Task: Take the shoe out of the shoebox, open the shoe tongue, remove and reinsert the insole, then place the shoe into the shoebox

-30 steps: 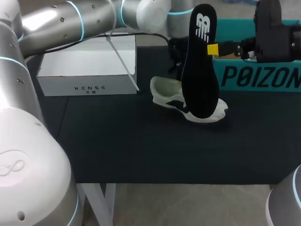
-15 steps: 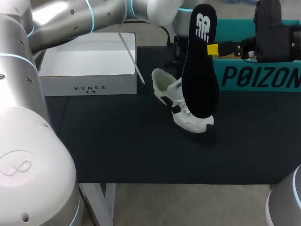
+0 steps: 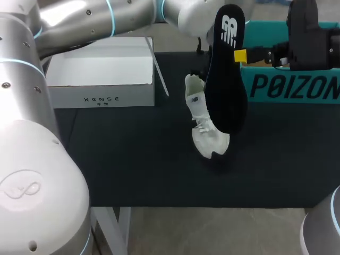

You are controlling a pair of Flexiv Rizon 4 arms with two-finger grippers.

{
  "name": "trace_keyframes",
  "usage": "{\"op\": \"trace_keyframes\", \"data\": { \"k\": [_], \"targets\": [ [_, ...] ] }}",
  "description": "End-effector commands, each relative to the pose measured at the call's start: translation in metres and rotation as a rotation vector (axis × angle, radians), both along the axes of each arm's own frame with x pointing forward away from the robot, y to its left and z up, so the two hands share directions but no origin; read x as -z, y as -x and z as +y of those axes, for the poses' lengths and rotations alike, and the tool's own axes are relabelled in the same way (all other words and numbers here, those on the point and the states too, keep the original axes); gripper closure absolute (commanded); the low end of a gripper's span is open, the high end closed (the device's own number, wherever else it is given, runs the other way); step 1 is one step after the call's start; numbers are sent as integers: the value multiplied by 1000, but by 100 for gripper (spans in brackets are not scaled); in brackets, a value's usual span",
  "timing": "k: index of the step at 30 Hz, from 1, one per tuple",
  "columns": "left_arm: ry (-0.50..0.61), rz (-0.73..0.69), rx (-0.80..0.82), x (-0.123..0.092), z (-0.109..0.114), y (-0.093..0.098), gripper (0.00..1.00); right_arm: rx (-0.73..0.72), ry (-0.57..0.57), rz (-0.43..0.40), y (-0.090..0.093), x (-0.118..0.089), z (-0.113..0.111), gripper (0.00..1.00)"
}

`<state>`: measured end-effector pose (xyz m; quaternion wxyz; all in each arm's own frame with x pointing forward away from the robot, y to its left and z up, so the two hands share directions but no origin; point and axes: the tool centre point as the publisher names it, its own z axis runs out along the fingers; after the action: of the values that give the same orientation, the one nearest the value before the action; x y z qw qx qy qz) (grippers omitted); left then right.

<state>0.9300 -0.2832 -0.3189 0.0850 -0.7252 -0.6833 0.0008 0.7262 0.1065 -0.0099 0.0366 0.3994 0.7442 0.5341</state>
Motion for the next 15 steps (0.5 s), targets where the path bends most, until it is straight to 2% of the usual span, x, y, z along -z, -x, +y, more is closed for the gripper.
{"op": "trace_keyframes", "data": {
  "k": [1,6,11,15],
  "targets": [
    [18,6,-64,8,-6,-4,100,4,1,0,0,1,2,100],
    [53,44,-168,28,-13,-8,100,4,1,0,0,1,2,100],
    [49,64,-173,40,-16,-6,100,4,1,0,0,1,2,100],
    [29,97,-126,41,-13,-3,100,4,1,0,0,1,2,100]
  ]
}}
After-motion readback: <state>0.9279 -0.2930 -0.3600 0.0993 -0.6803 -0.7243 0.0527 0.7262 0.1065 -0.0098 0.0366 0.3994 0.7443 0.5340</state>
